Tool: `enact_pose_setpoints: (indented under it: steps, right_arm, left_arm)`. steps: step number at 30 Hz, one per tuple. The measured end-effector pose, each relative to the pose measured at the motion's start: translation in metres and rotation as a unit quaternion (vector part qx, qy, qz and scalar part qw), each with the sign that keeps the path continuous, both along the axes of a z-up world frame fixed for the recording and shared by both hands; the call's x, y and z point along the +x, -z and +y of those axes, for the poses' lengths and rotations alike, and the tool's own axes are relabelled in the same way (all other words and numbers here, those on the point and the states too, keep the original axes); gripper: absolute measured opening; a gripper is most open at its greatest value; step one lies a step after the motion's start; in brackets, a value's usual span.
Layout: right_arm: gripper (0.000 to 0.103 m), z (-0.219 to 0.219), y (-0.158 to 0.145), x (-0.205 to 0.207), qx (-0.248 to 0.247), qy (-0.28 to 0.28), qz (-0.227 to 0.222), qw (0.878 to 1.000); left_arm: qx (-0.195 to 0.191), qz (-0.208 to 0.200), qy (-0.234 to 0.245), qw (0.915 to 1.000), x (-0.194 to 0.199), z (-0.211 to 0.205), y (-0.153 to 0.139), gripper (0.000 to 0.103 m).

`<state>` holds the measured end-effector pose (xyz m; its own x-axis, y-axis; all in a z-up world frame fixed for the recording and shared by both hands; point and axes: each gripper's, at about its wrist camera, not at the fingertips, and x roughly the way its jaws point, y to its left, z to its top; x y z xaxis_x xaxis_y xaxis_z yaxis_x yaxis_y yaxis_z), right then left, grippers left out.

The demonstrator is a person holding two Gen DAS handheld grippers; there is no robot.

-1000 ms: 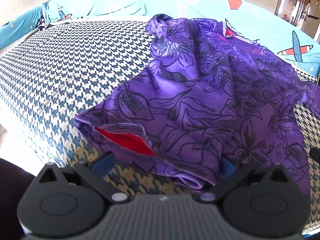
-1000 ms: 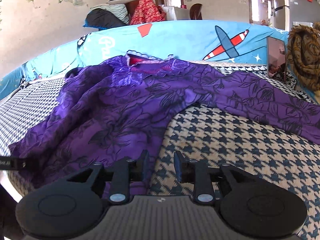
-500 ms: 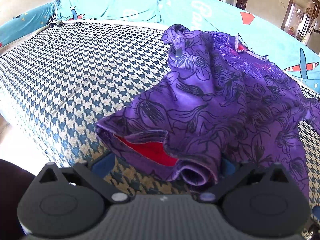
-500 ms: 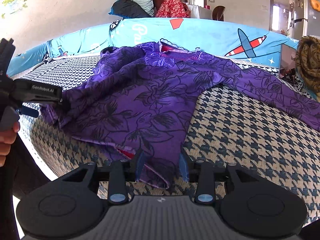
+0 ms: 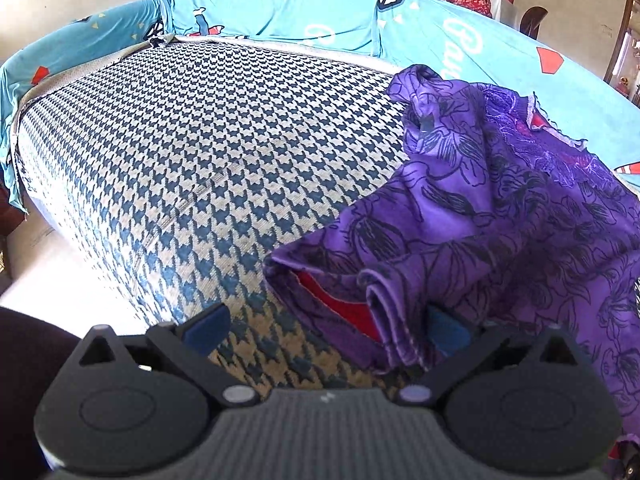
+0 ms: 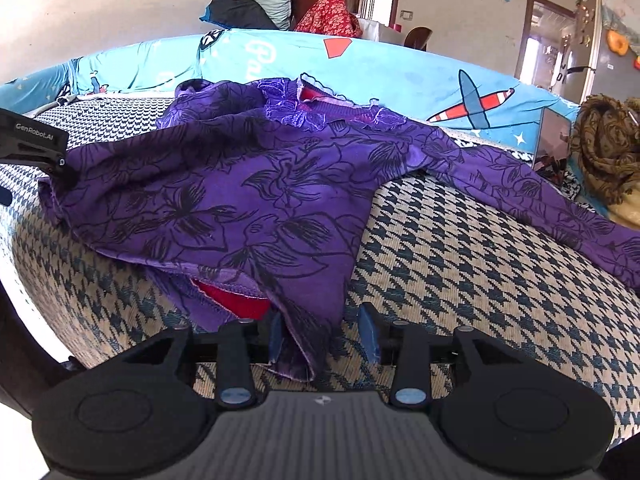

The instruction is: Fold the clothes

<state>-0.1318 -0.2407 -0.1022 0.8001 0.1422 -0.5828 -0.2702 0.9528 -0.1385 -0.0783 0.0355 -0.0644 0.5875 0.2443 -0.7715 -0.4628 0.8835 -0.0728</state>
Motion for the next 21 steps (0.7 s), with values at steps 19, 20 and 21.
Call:
enact_pose_setpoints:
  steps: [19, 20, 21]
  right_arm:
    - [0.002, -0.029, -0.047, -0.061, 0.045, 0.116, -0.058, 0.991]
    - [0.002, -0.032, -0.047, -0.064, 0.048, 0.121, -0.052, 0.99]
    - [0.002, -0.034, -0.047, -0.066, 0.051, 0.126, -0.046, 0.99]
  left_arm:
    - [0.013, -0.037, -0.021, 0.999, -0.013, 0.01, -0.014, 0.103]
    - [0.012, -0.037, -0.021, 0.999, -0.013, 0.011, -0.014, 0.103]
    - [0.012, -0.037, -0.021, 0.999, -0.013, 0.011, -0.014, 0.103]
